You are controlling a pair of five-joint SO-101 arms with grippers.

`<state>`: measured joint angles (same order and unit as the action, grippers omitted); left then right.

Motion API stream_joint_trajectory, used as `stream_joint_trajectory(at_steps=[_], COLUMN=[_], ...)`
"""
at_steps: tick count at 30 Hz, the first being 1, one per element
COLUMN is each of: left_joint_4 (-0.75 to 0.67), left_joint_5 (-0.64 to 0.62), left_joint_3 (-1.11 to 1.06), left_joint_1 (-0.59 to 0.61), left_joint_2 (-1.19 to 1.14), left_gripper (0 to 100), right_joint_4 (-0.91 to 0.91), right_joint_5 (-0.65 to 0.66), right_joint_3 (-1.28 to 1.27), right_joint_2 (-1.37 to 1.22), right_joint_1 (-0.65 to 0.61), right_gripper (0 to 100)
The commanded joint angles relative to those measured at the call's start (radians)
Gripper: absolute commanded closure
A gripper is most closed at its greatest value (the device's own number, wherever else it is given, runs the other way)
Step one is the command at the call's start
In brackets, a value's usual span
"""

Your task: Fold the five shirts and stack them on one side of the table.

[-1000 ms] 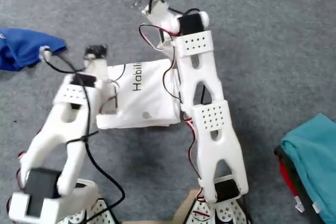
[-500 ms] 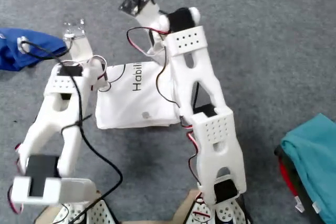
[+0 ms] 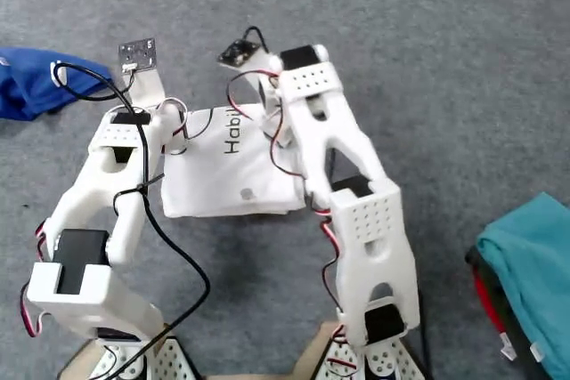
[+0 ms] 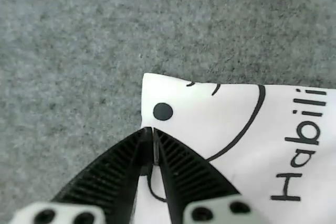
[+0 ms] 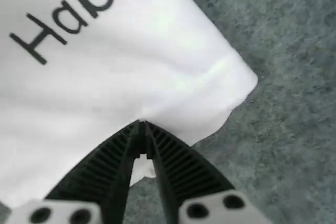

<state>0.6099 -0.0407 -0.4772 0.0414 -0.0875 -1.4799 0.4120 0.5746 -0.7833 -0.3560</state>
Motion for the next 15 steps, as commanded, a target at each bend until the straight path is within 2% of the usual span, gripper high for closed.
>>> stream_joint_trajectory(at_steps=[1,7,15], left_joint_4=[-0.017,-0.009,0.044], left_joint_5=[0.011,0.011,0.011], left_joint_3=[0.041,0.095,0.133], left_joint_1=[0.005,0.005,0.008], left_joint_2=[0.002,-0.070,-0.079], left_gripper=[98,98,98], right_joint_4=[0.077,0.072,-0.110], right_joint_5=[-0.006,-0.008,-0.006], right_joint_3=[-0.058,-0.027,0.208], right_joint_2=[0.082,0.099,0.211], right_joint_1=[0.067,0.059,-0.053], right_gripper=[99.4,99.4,99.3])
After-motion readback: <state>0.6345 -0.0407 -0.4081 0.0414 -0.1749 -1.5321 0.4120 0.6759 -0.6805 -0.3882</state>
